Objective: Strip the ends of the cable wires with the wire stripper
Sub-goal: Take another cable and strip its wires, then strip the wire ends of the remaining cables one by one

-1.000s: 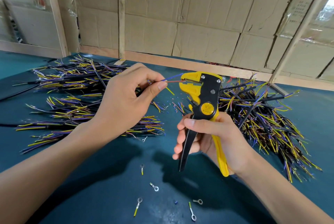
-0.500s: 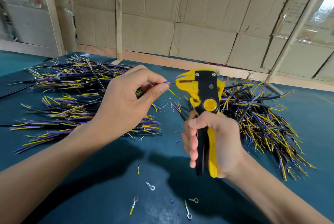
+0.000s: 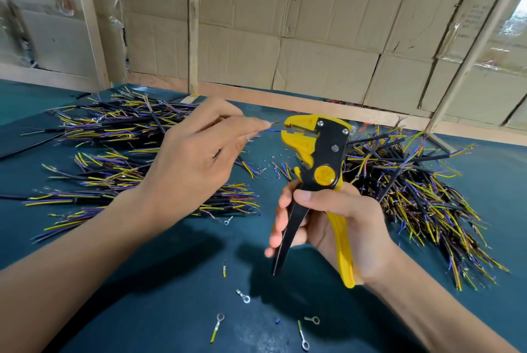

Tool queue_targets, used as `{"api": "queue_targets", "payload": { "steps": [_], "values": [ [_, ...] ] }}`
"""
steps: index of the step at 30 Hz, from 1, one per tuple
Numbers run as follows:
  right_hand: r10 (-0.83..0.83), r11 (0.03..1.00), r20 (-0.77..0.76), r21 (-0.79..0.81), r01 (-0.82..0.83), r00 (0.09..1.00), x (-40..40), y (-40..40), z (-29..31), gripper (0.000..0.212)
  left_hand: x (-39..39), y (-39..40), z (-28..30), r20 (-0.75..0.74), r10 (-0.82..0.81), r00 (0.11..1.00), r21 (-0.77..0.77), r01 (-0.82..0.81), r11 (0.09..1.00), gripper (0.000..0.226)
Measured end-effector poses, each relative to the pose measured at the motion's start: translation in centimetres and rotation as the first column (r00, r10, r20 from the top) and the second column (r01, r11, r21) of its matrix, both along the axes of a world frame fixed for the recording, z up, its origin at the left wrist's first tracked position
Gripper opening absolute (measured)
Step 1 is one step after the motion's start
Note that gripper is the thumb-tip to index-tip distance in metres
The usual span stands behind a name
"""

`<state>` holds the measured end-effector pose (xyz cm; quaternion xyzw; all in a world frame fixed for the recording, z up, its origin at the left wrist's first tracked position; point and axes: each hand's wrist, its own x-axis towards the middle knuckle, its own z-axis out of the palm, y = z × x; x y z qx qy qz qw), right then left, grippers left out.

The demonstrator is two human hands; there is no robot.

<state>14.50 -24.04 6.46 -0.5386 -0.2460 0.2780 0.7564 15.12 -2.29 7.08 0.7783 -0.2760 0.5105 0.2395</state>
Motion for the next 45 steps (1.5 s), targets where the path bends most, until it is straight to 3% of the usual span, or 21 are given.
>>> {"api": "queue_targets", "payload": {
  "steps": [15,18,22,26,30,32,34,35,37,39,42,43,45],
  "values": [
    [-0.066,0.995,-0.015,-0.075,0.065,0.998,0.0,0.0,-0.1,0.01,0.0,-0.3,-0.2,-0.006,-0.021,1.0,-0.001,0.021,1.0,0.019],
    [-0.142,0.988,-0.061,-0.066,0.138,0.988,-0.1,0.1,-0.4,0.02,0.1,-0.5,-0.4,-0.002,-0.025,1.0,0.002,0.025,1.0,0.019],
    [-0.019,0.995,-0.193,0.093,0.037,0.981,0.2,0.6,-0.9,0.024,0.5,-0.2,-0.3,-0.026,0.022,0.999,0.007,-0.022,1.0,0.02],
    [-0.045,0.984,-0.269,0.155,0.089,0.962,0.5,1.4,-1.3,0.02,2.6,-0.7,3.1,-0.051,0.17,0.984,0.002,-0.17,0.985,0.012],
    [-0.033,0.987,-0.322,0.136,0.08,0.946,0.5,1.4,-1.7,0.015,6.0,-5.3,7.5,-0.248,-0.036,0.968,0.114,0.066,0.991,0.013],
    [-0.033,0.987,-0.325,0.136,0.081,0.945,0.4,1.3,-1.9,0.015,7.5,-7.8,8.4,-0.409,-0.036,0.912,0.309,0.176,0.935,0.023],
    [-0.043,0.984,-0.333,0.151,0.098,0.942,0.5,1.1,-2.0,0.015,8.1,-8.7,8.1,-0.509,0.119,0.852,0.542,0.21,0.814,0.037],
    [-0.051,0.981,-0.336,0.159,0.11,0.94,0.5,1.0,-2.0,0.015,8.1,-8.2,7.6,-0.536,0.164,0.828,0.566,0.209,0.797,0.04],
    [-0.079,0.974,-0.34,0.175,0.146,0.937,0.6,1.1,-2.0,0.014,7.3,-6.2,6.6,-0.63,0.217,0.746,0.465,0.14,0.874,0.042],
    [-0.136,0.96,-0.35,0.184,0.21,0.927,0.8,1.3,-2.0,0.015,6.3,-3.0,5.7,-0.755,0.371,0.541,0.469,0.05,0.882,0.05],
    [-0.199,0.935,-0.372,0.207,0.29,0.907,1.0,1.4,-1.9,0.013,4.0,1.5,5.0,-0.751,0.656,0.067,0.659,0.134,0.74,0.073],
    [-0.206,0.929,-0.378,0.216,0.302,0.903,1.1,1.4,-1.9,0.013,3.2,2.2,4.9,-0.717,0.697,0.005,0.686,0.178,0.705,0.07],
    [-0.212,0.921,-0.389,0.227,0.316,0.897,1.2,1.2,-1.9,0.013,2.7,3.0,4.9,-0.704,0.707,0.07,0.707,0.17,0.687,0.048]
  ]
}}
